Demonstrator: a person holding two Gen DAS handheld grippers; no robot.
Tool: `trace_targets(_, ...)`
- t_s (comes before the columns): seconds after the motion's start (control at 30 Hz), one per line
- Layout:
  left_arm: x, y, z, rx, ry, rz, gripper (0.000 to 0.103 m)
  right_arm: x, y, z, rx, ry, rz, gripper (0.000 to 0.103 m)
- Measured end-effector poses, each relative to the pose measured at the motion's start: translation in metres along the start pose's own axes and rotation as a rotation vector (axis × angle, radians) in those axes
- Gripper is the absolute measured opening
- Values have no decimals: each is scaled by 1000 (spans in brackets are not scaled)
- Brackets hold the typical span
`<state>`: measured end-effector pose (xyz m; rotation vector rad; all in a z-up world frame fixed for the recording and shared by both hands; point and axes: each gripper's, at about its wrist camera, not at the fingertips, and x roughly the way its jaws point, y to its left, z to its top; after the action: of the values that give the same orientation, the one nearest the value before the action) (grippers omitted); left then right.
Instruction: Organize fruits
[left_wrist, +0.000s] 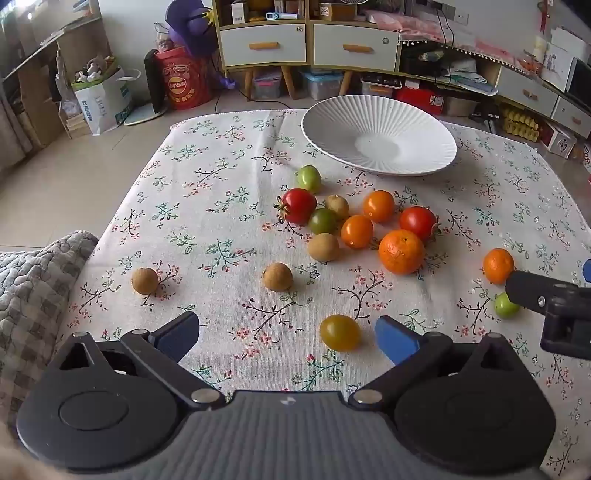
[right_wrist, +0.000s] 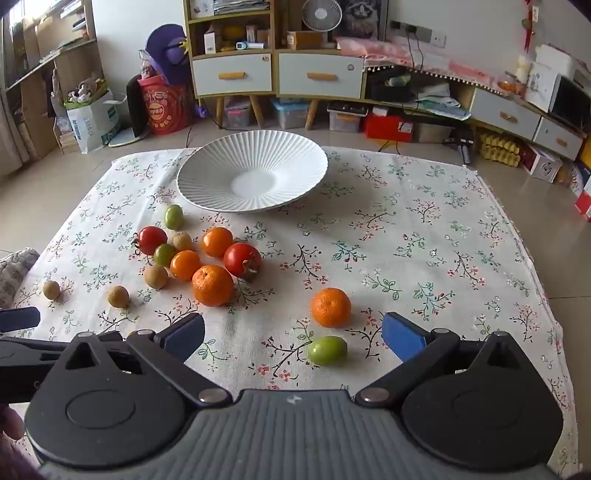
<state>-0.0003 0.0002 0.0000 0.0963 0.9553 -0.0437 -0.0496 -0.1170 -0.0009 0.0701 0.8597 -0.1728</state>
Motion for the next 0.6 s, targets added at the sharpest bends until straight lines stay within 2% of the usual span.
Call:
trace_targets(0.1,-1,1,-1,1,0,5,96,6,-4,-2,6,30,-5,102)
trace_targets(0.13,-1,1,-1,1,0,7,96,-1,1,-3,-10,21,22,102)
trace_targets(0.3,-4,4,3,1,-5,10,96,-2,12,3,-17,23,23,102)
trace_targets(0.6,-2,3,0,0,-8,21,96,-2,6,-3,-14,12,41,102)
